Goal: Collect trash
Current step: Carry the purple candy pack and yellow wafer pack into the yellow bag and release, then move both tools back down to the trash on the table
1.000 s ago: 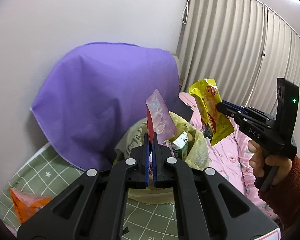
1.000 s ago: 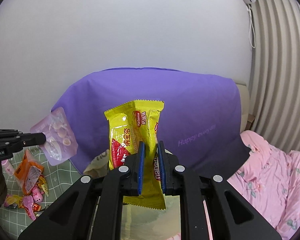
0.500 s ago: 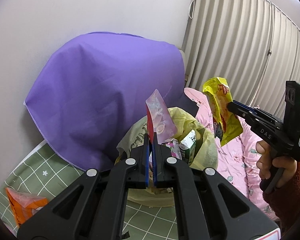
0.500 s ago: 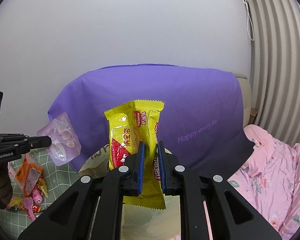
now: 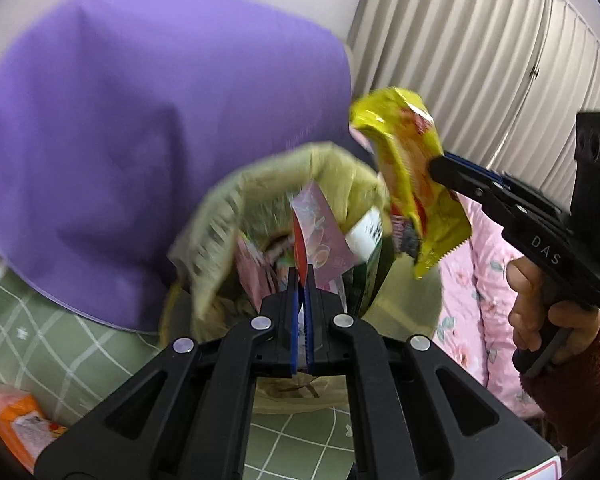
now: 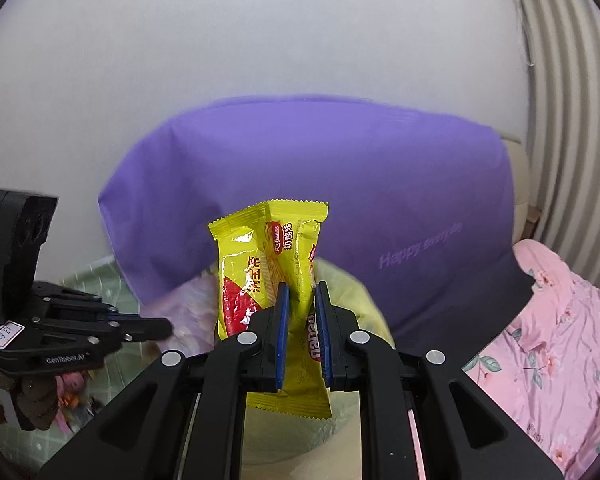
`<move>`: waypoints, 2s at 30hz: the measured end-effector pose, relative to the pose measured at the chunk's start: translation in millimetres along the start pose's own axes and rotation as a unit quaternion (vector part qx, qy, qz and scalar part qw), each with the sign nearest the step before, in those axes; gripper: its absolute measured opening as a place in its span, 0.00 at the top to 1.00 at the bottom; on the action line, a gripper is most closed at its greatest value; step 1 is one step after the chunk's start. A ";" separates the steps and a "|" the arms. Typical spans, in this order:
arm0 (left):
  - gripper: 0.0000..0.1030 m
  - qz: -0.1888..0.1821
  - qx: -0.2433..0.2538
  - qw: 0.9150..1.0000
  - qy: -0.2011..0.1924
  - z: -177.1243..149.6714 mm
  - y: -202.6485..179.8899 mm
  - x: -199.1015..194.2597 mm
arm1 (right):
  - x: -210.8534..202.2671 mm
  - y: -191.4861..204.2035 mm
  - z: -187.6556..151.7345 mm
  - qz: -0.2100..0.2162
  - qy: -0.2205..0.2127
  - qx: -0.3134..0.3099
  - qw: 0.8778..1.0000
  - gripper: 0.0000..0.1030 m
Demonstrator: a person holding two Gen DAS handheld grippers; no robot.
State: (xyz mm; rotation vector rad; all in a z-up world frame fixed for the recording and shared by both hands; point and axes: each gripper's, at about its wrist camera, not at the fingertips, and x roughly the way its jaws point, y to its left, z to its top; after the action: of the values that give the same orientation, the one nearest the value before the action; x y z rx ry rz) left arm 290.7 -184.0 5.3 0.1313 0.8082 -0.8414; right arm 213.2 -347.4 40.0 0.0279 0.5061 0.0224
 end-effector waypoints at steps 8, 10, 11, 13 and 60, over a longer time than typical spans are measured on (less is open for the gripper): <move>0.97 0.019 0.008 0.999 0.038 0.1 -2.6 42.6 | 55.2 -0.6 -29.1 0.002 0.089 -0.026 0.996 0.86; 0.97 0.018 0.004 0.999 0.041 -0.6 -0.7 44.8 | 57.9 -4.1 -32.4 0.005 0.095 -0.019 0.995 0.86; 0.97 0.019 0.004 0.999 0.043 -1.0 -0.4 45.3 | 58.0 -5.6 -33.9 0.007 0.096 -0.018 0.995 0.86; 0.97 0.023 0.006 0.999 0.043 -0.4 -0.3 44.8 | 57.1 -6.1 -35.1 0.008 0.097 -0.019 0.995 0.86; 0.57 0.246 -0.308 0.918 -0.049 -278.4 171.5 -208.3 | 47.3 229.9 -106.3 0.260 0.147 -0.132 0.945 0.64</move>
State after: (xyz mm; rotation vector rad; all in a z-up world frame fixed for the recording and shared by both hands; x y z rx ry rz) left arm 167.0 173.0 -81.7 -0.2594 0.8621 -0.0931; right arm 199.6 -114.0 -68.4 -0.1078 0.7796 0.6202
